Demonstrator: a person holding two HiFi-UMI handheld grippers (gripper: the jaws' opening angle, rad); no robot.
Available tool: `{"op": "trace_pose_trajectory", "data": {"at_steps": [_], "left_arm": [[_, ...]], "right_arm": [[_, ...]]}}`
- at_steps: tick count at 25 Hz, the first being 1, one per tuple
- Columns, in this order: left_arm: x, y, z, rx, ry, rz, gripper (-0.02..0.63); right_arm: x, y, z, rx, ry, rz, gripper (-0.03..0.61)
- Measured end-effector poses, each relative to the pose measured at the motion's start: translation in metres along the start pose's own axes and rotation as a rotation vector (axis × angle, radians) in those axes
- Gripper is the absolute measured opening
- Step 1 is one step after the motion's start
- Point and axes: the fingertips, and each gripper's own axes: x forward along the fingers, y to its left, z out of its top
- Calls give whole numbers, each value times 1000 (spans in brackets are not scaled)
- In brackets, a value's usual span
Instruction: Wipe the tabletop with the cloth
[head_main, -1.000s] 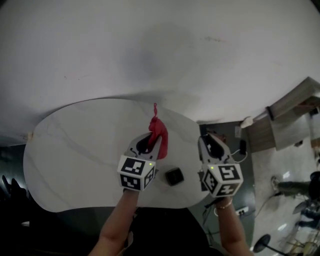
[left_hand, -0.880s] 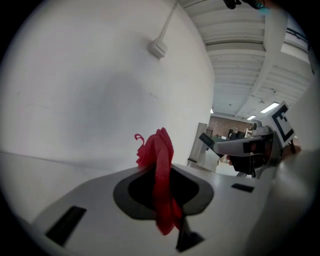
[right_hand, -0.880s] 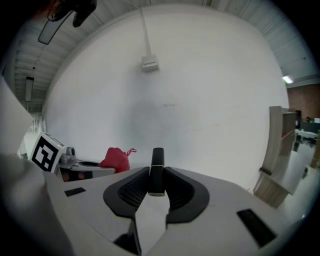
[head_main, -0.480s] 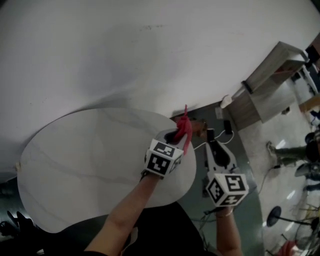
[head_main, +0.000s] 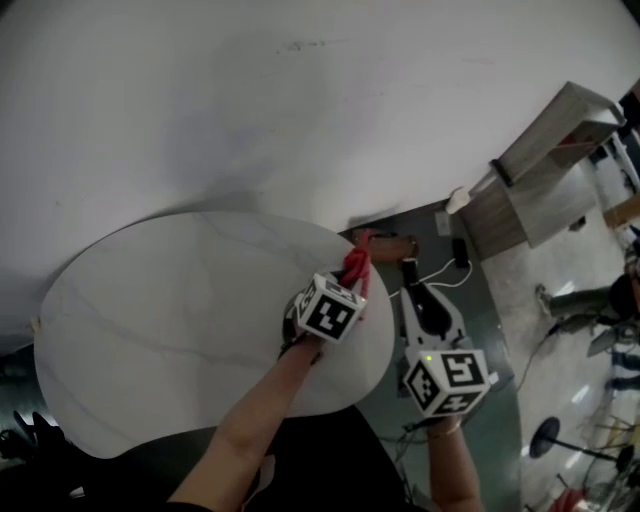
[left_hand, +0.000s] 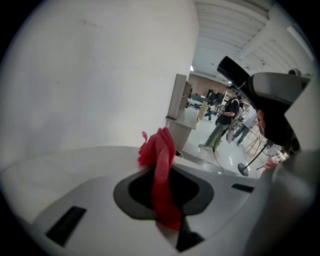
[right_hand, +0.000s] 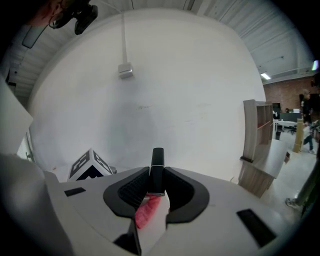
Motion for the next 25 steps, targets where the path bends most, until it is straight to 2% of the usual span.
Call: {"op": "trace_pose_trajectory", "data": {"at_steps": [6, 15, 20, 22, 25], "left_arm": [[-44, 66, -33, -102, -13, 122, 60], [-143, 162, -121, -282, -38, 354, 60], [-195, 197, -169, -403, -43, 474, 60], [-209, 206, -179, -426, -49, 505, 60], [-222, 206, -167, -417, -102, 471, 60]], "right_arm": [[37, 56, 5, -53, 29, 154, 92], [77, 157, 1, -127, 72, 392, 92], [83, 190, -5, -146, 92, 455, 92], [82, 193, -4, -149, 92, 462, 92], [79, 185, -1, -150, 82, 448, 92]]}}
